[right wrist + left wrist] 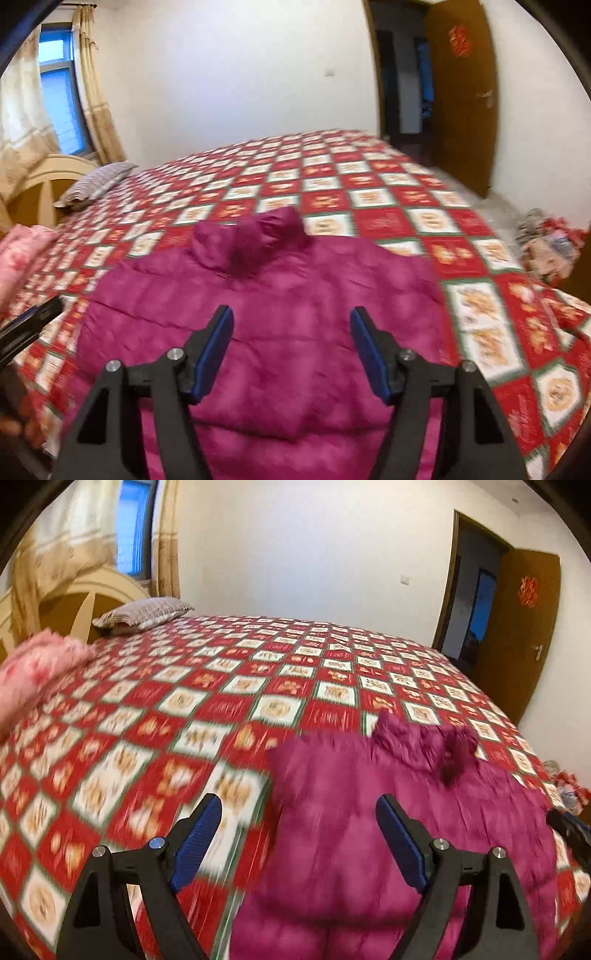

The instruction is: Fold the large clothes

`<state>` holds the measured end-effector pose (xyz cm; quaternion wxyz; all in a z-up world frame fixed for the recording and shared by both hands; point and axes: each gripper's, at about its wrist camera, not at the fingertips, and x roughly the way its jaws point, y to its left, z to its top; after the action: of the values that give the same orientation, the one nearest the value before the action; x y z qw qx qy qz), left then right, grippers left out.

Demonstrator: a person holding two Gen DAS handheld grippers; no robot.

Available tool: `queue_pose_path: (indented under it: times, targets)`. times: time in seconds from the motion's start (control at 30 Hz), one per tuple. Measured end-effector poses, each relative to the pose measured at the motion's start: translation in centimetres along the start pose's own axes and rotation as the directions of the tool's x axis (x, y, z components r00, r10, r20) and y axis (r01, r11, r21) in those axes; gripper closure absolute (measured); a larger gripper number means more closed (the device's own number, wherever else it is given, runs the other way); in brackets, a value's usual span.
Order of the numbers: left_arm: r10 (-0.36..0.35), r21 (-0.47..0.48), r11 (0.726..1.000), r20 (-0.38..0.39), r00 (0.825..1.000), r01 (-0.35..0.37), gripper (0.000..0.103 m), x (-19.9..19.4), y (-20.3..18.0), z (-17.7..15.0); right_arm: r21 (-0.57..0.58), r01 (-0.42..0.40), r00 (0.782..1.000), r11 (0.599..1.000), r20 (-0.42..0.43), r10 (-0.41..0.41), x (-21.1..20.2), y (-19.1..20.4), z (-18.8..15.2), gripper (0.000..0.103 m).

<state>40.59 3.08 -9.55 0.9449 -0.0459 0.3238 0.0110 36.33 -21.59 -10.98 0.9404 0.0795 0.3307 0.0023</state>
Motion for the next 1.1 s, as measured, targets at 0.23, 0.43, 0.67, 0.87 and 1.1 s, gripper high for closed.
queue_pose_path:
  times: [0.23,0.43,0.67,0.87,1.1]
  targets:
    - [0.184,0.054,0.982,-0.079,0.980,-0.180,0.017,7.8,-1.4,0.5,-0.037,0.026,0.990,0.999,-0.138,-0.031,7.2,1.6,-0.9,0.060]
    - [0.221,0.036,0.975,-0.152,0.963,-0.218,0.016,10.9,0.4,-3.0,-0.077,0.019,0.988,0.997,-0.150,-0.030,8.4,0.9,-3.1,0.061]
    - [0.264,0.019,0.964,-0.165,0.950,-0.265,0.009,11.3,0.6,-3.4,-0.047,0.001,0.986,0.999,-0.167,-0.009,8.7,0.6,-2.5,0.061]
    - [0.176,-0.129,0.975,-0.053,0.983,-0.182,0.009,8.0,2.5,-3.8,0.120,-0.006,0.992,0.993,-0.121,0.021,7.6,0.1,3.3,0.020]
    - [0.158,-0.145,0.977,-0.005,0.987,-0.157,0.009,7.4,2.5,-3.6,0.220,0.080,0.972,0.972,-0.234,-0.027,14.7,0.8,10.6,0.020]
